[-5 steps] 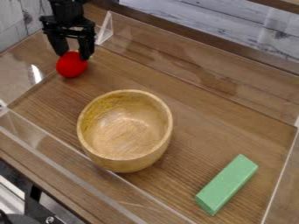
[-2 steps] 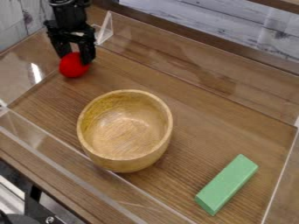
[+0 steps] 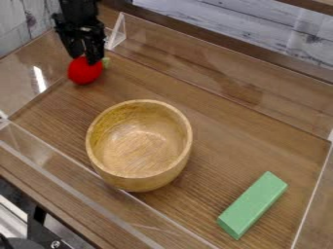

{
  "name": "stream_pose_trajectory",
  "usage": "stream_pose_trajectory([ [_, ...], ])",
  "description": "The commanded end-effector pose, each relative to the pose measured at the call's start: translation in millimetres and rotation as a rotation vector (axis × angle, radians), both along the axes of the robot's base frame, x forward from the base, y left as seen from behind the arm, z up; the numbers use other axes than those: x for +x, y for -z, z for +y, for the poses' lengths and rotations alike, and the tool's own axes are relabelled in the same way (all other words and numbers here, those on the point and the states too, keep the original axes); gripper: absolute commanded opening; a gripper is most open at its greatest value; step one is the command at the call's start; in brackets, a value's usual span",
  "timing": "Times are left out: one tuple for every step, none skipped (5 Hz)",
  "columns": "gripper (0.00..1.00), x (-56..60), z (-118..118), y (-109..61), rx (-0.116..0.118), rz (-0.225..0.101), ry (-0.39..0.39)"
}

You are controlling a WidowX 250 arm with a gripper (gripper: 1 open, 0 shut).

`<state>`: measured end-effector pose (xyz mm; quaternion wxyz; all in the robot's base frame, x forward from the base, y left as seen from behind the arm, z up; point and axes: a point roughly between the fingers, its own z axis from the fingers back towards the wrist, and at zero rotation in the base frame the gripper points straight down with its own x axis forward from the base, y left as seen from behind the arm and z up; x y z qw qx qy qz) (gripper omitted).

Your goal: Move the red fruit to the right side of the table

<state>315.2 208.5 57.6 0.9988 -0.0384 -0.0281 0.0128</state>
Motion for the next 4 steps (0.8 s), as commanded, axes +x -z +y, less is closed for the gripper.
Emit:
stream_pose_trajectory([
  [0.00,3.8,-8,-14.9,0.021,-0.050,0.019],
  [1.00,-1.7,-19,-15.0,0.011,-0.047,0.038],
  [1.00,-5.6,-8,-20.4,-0.003,-0.043,-0.006],
  [0.00,-8.9,-20,-17.4,0.002,-0.038,-0.023],
])
